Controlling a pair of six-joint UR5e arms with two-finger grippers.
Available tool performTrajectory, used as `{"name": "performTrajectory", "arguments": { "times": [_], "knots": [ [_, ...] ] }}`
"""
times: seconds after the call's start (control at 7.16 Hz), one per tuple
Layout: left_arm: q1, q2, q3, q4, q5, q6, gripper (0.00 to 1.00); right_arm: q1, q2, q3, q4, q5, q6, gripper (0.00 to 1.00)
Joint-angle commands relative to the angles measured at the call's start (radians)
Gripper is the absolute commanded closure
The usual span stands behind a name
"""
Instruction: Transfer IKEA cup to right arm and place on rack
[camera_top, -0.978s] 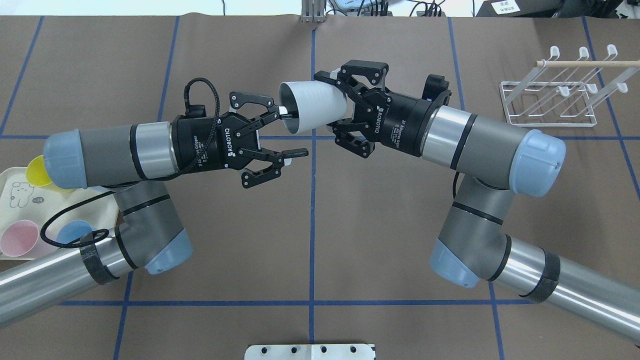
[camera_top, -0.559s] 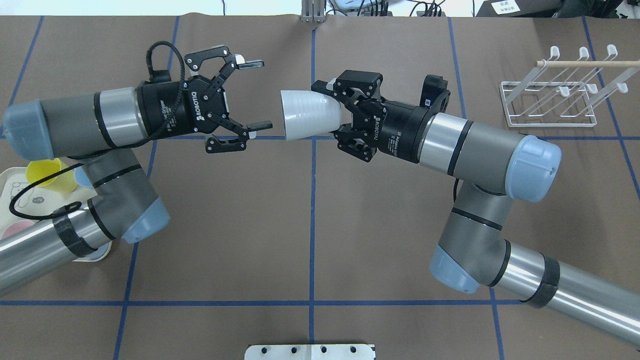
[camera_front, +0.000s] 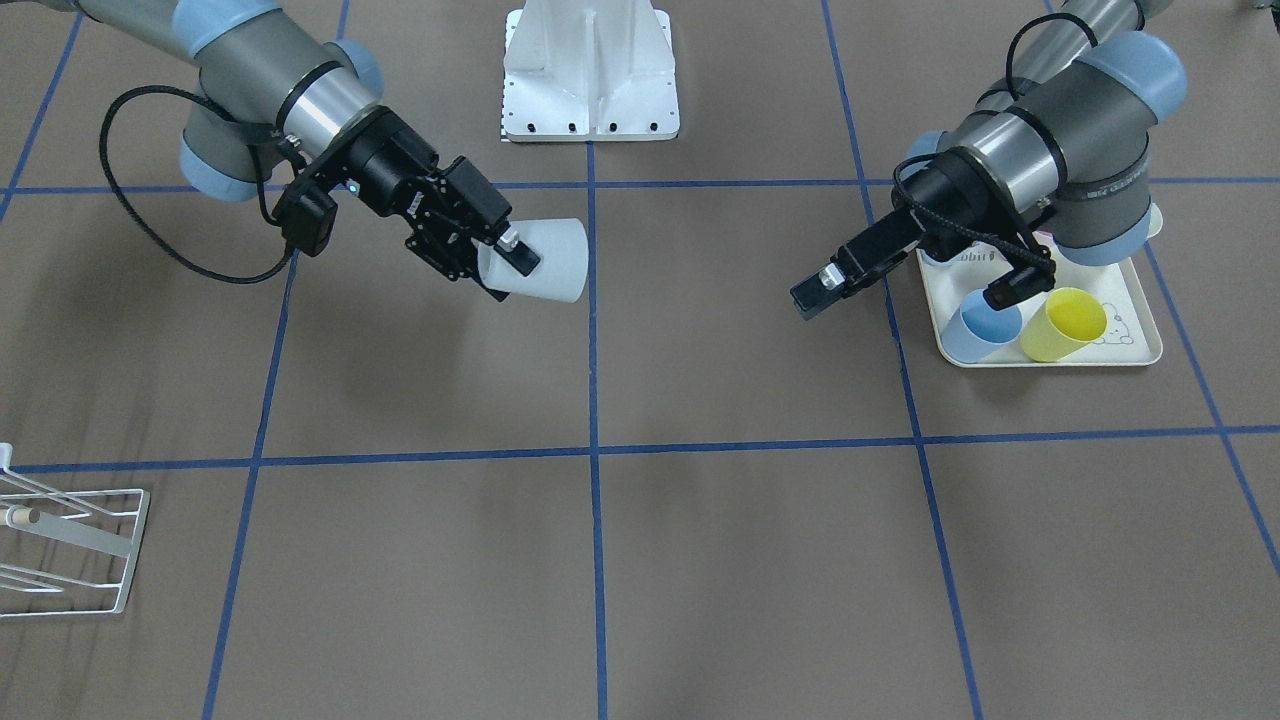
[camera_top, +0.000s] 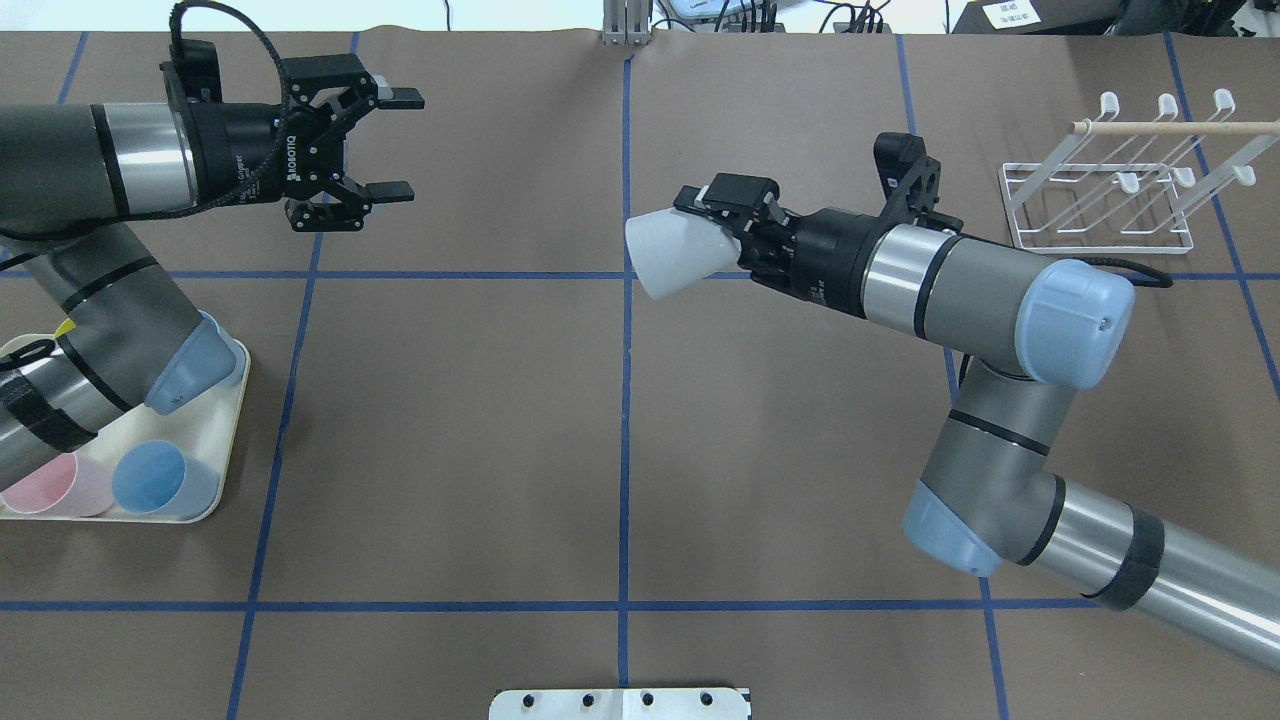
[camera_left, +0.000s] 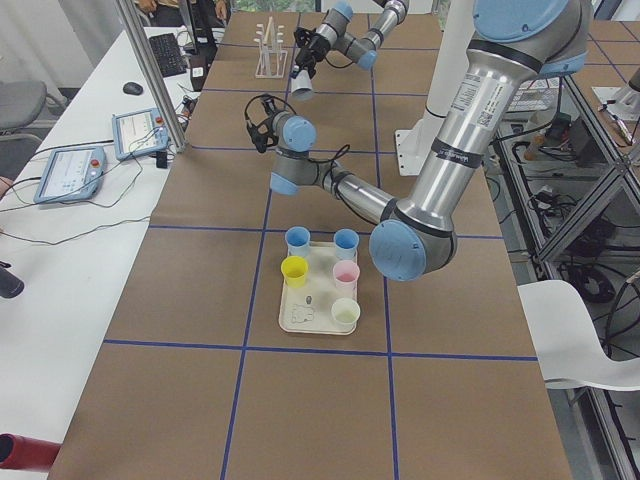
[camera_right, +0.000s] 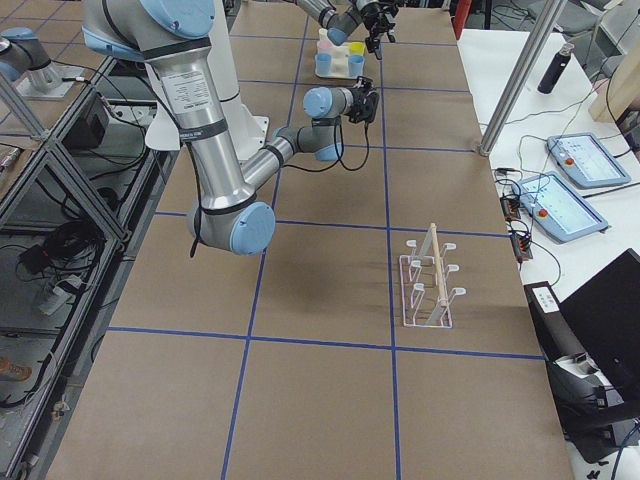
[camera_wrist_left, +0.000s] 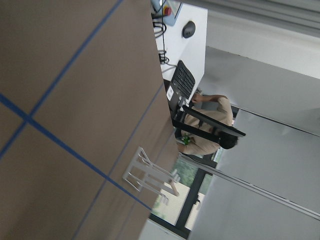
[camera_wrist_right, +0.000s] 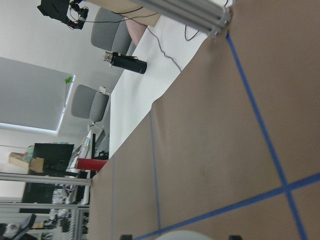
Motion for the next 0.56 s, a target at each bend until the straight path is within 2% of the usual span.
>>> {"name": "performTrajectory", "arguments": {
  "times": [0.0,0.28,0.42],
  "knots": [
    [-0.027,0.0,0.001,0.092,-0.011,0.111,0.0,0.081,-0.143,0.065,-0.116,-0.021,-0.348,0.94],
    [-0.048,-0.005,-0.009,0.102,-0.006,0.111,0.0,0.075,-0.28,0.133,-0.202,-0.27,-0.652,0.94],
    [-0.059,-0.005,-0.018,0.102,-0.003,0.111,0.0,0.079,-0.335,0.152,-0.204,-0.281,-0.751,0.94]
  ]
}}
